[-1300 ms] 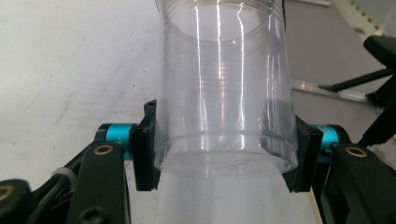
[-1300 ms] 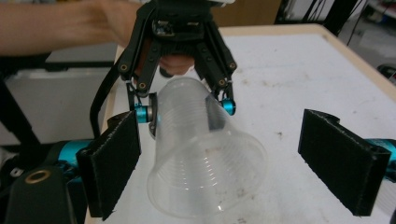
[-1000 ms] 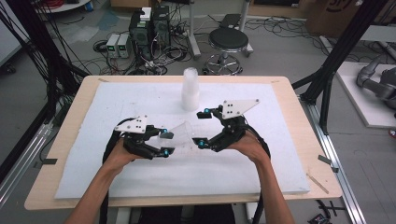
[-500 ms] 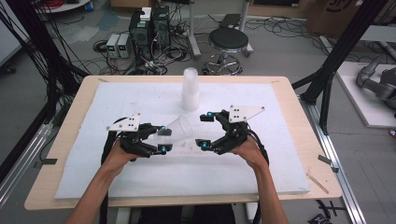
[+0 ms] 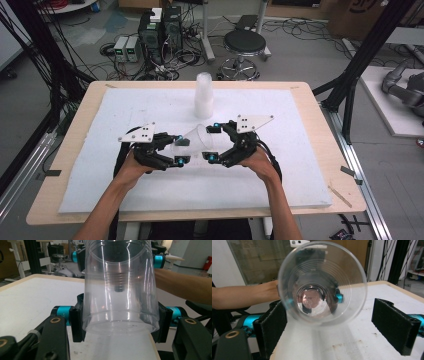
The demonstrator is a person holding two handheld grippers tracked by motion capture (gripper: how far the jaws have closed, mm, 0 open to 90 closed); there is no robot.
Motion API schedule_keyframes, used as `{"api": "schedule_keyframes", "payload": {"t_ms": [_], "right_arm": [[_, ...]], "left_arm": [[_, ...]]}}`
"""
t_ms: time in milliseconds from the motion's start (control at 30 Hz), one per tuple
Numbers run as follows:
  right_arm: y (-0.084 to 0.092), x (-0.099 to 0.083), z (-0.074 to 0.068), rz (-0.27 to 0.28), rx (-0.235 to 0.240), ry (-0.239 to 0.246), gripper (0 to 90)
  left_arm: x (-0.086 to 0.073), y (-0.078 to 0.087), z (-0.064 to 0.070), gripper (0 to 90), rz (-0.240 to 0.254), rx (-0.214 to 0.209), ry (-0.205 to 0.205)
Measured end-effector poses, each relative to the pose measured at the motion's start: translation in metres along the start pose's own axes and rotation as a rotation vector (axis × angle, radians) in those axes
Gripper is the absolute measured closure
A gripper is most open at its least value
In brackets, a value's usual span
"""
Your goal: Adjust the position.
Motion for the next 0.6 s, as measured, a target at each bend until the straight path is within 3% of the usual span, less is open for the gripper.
{"api": "schedule_keyframes", "payload": {"t_ms": [333, 600], "right_arm": [[-0.013, -0.001, -0.001, 0.001, 0.052, -0.012, 13.2], [-0.015, 0.0, 0.0, 0.015, 0.079, -0.018, 16.9]], "left_arm": [[0.0, -0.014, 0.001, 41.7, -0.009, -0.019, -0.011], [0.0, -0.014, 0.002, 41.7, -0.018, -0.023, -0.012]]}}
Point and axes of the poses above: each handheld gripper's, and its own axes: y roughly backward along the jaws, x roughly out of its top, z roughly to its right, the point moved 1 cm from there along -y, roughly forward along the jaws, and after that the axes turned 4 degrees about -x, right-handed, at the moved point
